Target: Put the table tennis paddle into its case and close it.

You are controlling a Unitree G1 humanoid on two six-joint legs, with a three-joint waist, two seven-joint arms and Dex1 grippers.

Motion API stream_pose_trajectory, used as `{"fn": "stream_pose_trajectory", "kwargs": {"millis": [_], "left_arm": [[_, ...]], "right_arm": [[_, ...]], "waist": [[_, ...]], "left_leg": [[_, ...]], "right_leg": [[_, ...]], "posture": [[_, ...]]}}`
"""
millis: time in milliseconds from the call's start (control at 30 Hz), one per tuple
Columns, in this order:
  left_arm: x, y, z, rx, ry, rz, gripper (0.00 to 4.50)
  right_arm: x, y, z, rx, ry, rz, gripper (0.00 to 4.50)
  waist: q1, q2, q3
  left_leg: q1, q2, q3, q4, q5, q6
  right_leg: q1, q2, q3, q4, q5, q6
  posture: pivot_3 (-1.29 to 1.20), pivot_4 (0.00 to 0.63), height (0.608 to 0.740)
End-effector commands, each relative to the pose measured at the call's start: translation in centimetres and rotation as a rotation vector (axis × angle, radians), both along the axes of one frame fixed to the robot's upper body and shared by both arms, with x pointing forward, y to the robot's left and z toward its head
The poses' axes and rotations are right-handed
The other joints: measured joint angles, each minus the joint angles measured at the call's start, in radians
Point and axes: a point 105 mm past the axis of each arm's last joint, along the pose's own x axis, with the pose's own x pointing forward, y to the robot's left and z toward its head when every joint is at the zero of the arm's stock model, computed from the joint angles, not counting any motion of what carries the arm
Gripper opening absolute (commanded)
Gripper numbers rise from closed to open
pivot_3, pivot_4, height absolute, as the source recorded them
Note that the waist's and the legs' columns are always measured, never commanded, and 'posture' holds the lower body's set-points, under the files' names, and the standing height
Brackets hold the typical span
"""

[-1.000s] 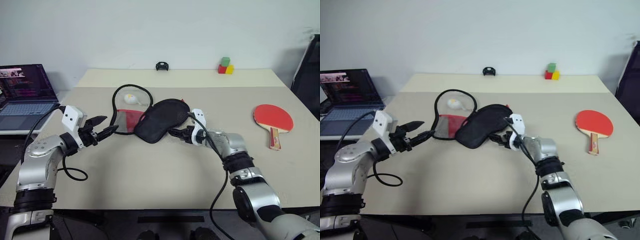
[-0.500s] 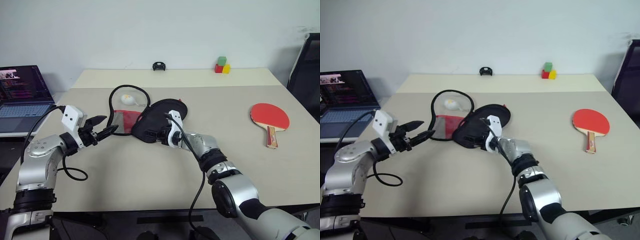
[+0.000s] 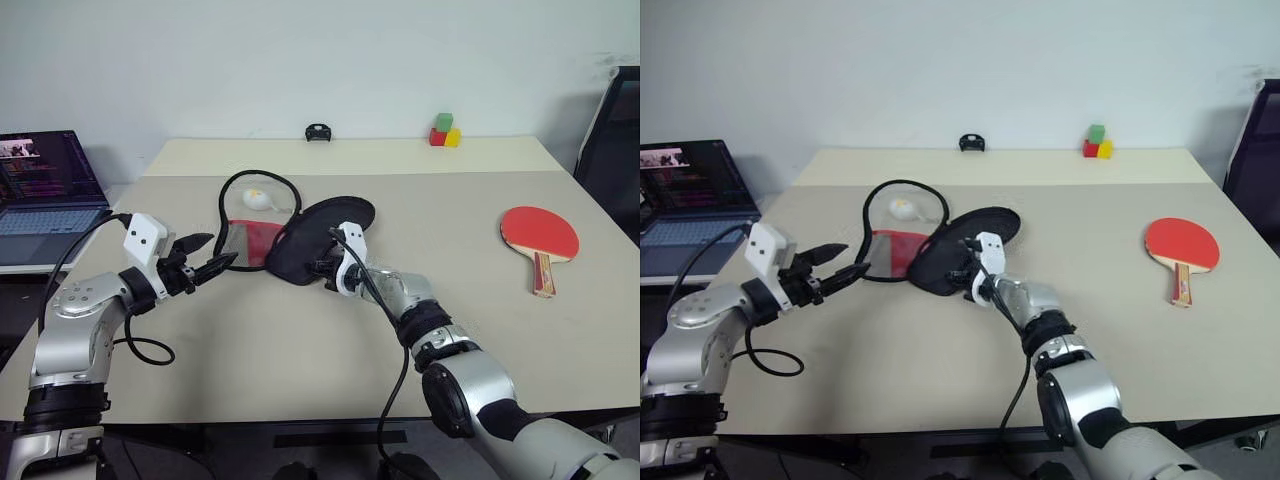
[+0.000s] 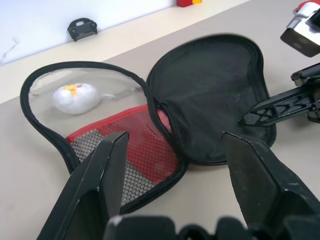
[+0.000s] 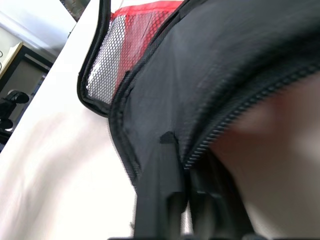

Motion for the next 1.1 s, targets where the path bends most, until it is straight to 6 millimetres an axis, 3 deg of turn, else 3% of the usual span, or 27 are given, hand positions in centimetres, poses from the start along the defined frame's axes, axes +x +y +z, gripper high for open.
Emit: {"fn": "stream_pose_trajectory", "kwargs": {"millis": [33,333,567,867,1100], "left_arm": [[0.1,-1.2,1.9,0.015,-0.065,-0.041,3.24],[0.4,-3.7,2.6,0.016,-0.081,-0.134,3.24],[0.9,-5.2,2.4,0.013,-0.072,-0.185,3.24],[1.4,-6.7,2.3,0.01,-0.067,-0.239,3.24],[1.5,-7.0,2.2,0.01,-0.064,-0.251,3.24]], "right_arm": [[0.0,-1.6,2.0,0.047,-0.022,-0.023,0.04],[-3.4,-7.7,1.2,-0.03,0.059,-0.04,0.04],[-4.7,-10.5,1.3,-0.078,0.08,-0.05,0.04],[-4.2,-16.1,2.0,-0.223,0.076,-0.051,0.04],[-2.9,-18.8,2.7,-0.299,0.066,-0.063,0.04]], "waist": [[0.002,0.0,0.0],[0.013,0.0,0.0],[0.012,0.0,0.0],[0.022,-0.001,0.0],[0.022,-0.001,0.0]], "left_leg": [[0.0,0.0,0.0,0.0,0.0,0.0],[0.0,0.0,0.001,0.0,0.0,0.001],[0.0,0.0,0.002,0.0,0.0,0.001],[0.0,0.0,0.002,0.001,0.0,0.001],[0.0,0.001,0.004,0.001,0.0,0.001]], "right_leg": [[0.0,0.0,0.0,0.0,0.0,0.0],[0.0,0.0,0.0,0.0,0.0,0.0],[0.0,0.001,0.002,0.001,0.0,0.0],[0.0,0.001,0.002,0.0,0.0,0.0],[0.0,0.003,0.003,0.0,0.0,0.0]], "posture": [[0.0,0.15,0.74],[0.0,0.15,0.74],[0.0,0.15,0.74],[0.0,0.15,0.74],[0.0,0.15,0.74]]}}
